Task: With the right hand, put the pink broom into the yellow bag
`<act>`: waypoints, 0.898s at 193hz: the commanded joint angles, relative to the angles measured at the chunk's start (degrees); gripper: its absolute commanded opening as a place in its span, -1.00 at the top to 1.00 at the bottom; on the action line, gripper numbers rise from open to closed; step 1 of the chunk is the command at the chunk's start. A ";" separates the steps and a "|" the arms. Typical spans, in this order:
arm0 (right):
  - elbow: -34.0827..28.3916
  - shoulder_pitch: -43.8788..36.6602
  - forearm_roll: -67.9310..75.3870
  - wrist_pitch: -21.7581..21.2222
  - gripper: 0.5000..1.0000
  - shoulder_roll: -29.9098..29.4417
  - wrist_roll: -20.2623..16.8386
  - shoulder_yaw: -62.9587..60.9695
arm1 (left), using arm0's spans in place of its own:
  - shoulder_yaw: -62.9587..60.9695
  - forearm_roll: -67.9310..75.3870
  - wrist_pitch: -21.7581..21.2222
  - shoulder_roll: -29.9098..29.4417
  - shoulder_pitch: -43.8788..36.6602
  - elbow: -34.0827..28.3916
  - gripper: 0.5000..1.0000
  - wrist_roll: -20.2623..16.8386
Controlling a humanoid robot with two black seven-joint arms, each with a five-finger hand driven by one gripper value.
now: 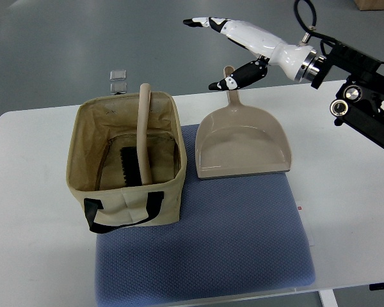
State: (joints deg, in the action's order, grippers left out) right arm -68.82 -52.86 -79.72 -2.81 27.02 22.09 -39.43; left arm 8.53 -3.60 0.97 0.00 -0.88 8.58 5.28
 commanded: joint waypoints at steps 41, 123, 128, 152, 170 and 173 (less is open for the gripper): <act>2.20 16.65 37.34 -9.76 -0.68 2.77 -5.04 -15.76 | 0.00 0.00 0.00 0.00 0.01 -0.05 -1.00 0.00; 7.30 24.47 64.42 -9.23 -0.68 1.45 -5.75 -16.55 | 0.00 0.00 0.00 0.00 0.01 -0.05 -1.00 0.00; 7.30 25.26 64.42 -9.23 -0.68 1.02 -5.66 -16.90 | 0.00 0.00 0.00 0.00 0.01 -0.05 -1.00 0.00; 7.83 28.95 64.42 -8.62 -0.69 -3.11 -5.66 -21.47 | 0.00 0.00 0.00 0.00 0.01 0.04 -1.00 0.00; 7.91 31.59 64.07 -8.79 -0.72 -6.54 -5.57 -25.69 | 0.00 0.00 0.00 0.00 0.01 -0.05 -1.00 0.00; 7.91 32.12 63.99 -9.05 -0.72 -7.16 -5.48 -26.39 | 0.00 0.00 0.00 0.00 0.01 -0.05 -1.00 0.00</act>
State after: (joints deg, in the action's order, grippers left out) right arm -61.01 -23.69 -15.31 -11.57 23.60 16.46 -61.36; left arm 8.53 -3.60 0.97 0.00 -0.88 8.58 5.27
